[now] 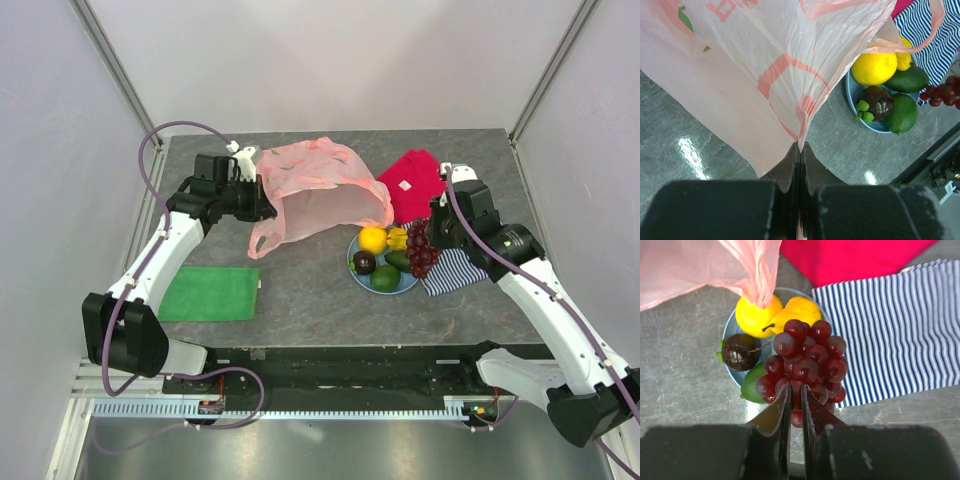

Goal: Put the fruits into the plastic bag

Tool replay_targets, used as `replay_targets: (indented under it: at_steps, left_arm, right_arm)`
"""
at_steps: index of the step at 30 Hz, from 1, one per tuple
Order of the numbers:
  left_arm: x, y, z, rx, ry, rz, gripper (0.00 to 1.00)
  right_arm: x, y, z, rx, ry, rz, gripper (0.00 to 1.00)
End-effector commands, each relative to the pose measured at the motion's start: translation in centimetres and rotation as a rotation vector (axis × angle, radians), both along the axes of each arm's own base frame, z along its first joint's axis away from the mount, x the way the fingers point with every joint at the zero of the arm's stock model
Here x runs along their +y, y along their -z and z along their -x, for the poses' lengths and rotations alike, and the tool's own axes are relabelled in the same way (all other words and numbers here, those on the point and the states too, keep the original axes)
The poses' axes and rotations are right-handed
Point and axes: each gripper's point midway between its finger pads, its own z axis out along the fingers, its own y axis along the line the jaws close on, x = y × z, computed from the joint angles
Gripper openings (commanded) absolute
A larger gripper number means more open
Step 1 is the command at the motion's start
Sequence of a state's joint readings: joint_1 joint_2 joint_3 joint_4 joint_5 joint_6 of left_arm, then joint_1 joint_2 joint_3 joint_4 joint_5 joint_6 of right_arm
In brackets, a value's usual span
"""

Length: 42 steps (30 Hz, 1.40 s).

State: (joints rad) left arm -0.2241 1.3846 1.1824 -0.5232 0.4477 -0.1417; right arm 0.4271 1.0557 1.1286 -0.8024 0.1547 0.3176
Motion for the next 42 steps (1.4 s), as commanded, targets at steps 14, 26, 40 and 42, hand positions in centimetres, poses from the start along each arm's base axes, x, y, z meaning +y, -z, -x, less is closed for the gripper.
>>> replay_targets:
  at_steps: [14, 26, 40, 42]
  left_arm:
    - [-0.6, -0.7, 0.2, 0.000, 0.022, 0.036, 0.02]
    - [-1.3, -1.6, 0.6, -0.001, 0.053, 0.075, 0.02]
    - [-1.9, -2.7, 1.2, -0.016, 0.075, 0.121, 0.02]
    - [-2.2, -2.8, 1.4, -0.010, 0.086, 0.134, 0.02]
  right_arm:
    - [1.9, -9.9, -0.1, -0.261, -0.142, -0.119, 0.00]
    - [13.8, -12.4, -0.6, -0.329, -0.497, -0.323, 0.00]
    - [19.9, -6.9, -6.1, -0.184, -0.491, -0.261, 0.00]
    - [20.5, -6.4, -7.1, -0.174, -0.477, -0.257, 0.00]
